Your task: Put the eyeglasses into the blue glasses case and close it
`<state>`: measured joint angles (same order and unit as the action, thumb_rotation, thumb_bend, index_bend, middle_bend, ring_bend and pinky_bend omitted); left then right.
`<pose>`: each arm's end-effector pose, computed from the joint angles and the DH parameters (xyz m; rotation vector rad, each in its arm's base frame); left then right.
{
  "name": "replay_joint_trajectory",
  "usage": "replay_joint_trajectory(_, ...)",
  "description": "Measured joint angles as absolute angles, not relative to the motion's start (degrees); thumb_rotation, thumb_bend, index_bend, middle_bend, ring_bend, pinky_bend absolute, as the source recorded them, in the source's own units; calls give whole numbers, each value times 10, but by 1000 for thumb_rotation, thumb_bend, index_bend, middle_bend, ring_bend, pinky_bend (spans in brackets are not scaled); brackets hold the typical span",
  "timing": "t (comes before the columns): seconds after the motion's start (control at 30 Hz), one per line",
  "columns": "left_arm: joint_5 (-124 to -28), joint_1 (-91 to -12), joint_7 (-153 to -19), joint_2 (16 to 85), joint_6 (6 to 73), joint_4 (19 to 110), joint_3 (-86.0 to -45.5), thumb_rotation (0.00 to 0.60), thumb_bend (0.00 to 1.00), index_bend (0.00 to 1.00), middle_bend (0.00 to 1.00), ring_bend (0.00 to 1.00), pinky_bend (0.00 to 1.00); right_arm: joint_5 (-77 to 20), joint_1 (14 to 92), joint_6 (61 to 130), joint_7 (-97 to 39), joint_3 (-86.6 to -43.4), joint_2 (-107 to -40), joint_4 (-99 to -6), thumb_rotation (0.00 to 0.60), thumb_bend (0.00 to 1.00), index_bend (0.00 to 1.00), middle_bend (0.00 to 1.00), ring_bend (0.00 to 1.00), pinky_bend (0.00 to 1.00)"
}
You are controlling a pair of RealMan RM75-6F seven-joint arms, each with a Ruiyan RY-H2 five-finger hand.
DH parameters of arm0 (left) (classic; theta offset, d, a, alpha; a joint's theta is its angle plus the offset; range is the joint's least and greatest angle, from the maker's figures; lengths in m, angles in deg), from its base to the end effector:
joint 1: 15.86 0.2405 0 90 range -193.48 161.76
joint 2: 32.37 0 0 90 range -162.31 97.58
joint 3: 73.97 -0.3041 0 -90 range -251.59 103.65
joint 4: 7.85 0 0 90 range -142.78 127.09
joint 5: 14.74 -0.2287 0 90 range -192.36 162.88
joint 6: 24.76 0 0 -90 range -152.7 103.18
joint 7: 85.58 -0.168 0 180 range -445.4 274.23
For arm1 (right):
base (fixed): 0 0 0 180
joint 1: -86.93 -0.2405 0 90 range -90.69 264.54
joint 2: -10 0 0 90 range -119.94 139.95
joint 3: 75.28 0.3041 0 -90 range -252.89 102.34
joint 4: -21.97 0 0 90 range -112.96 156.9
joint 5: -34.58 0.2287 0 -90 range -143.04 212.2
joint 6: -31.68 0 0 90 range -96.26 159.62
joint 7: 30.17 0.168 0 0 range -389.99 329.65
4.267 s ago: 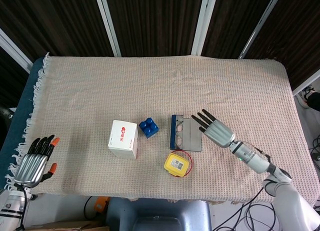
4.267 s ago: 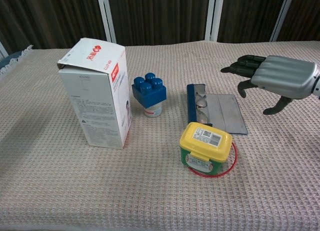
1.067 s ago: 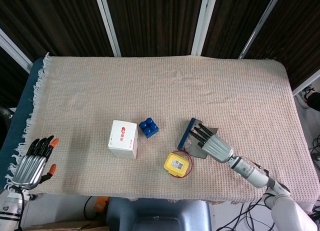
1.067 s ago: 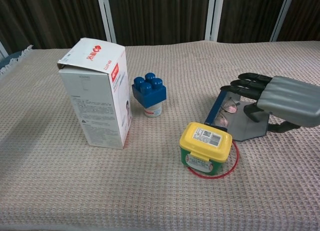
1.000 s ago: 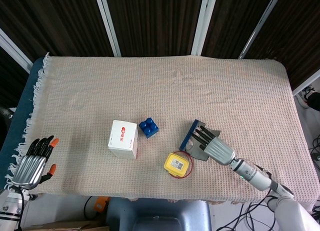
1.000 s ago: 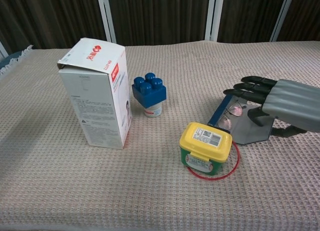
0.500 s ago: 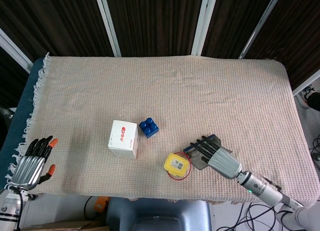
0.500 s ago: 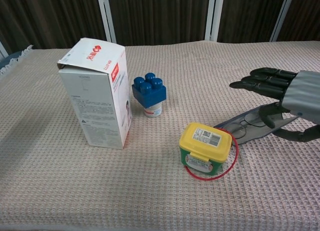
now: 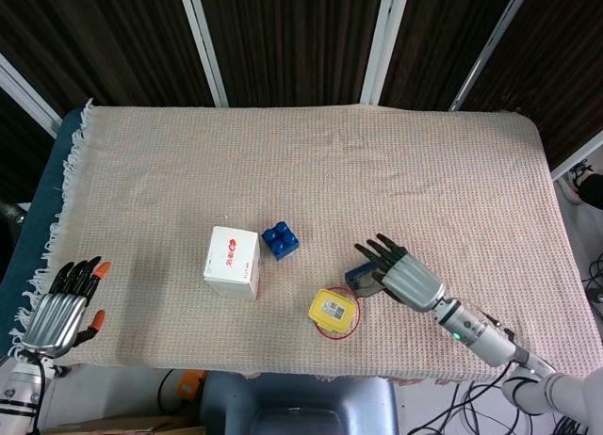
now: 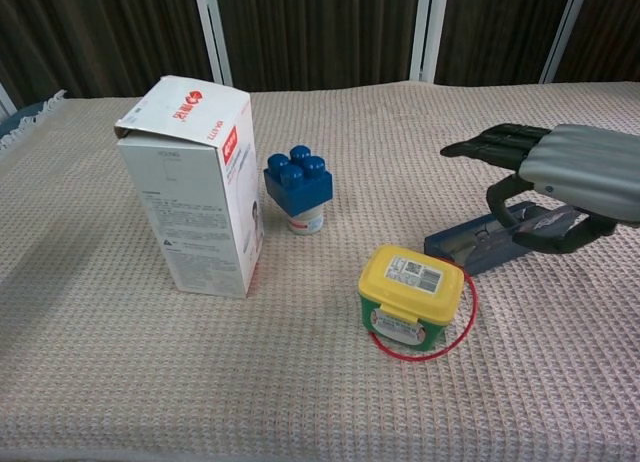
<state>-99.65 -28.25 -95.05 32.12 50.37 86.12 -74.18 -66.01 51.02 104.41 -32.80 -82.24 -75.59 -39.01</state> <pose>-0.3444 0.2402 0.1234 -1.6273 -0.8743 -0.7527 -0.2775 -0.3557 -0.0020 2.1513 -0.3351 0.9103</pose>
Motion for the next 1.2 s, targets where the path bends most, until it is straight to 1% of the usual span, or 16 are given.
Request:
replay_joint_trajectory(0.2,-994,-284,-953,322,500,862,-741,600,417,0,0,0,19,-633,490,990,-316,-800,-757,-399,600,688,706,73,0,0)
replay_joint_trajectory(0.6,-992,-285,-956,322,497,863,-741,600,416,0,0,0,19,-600,470,937,-329,-770,-772,-390,600,689,670,72,0,0)
replay_joint_trajectory(0.83,-991,-286,-956,322,496,863,-741,600,417,0,0,0,18,-574,456,901,-333,-752,-784,-375,600,690,611,61,0,0)
replay_joint_trajectory(0.93,-990,-286,-958,322,494,863,-741,600,418,0,0,0,19,-560,450,884,-340,-743,-793,-366,600,689,561,45,0,0)
replay_joint_trajectory(1.1,-990,-286,-960,323,495,864,-742,600,417,0,0,0,19,-538,440,867,-359,-725,-813,-344,600,687,507,28,0,0)
replay_joint_trajectory(1.17,-990,-286,-959,322,496,864,-741,600,417,0,0,0,19,-534,438,869,-366,-719,-819,-336,600,664,492,24,0,0)
replay_joint_trajectory(1.2,-990,-285,-958,322,497,864,-741,600,417,0,0,0,20,-534,438,873,-366,-718,-820,-335,600,626,483,24,0,0)
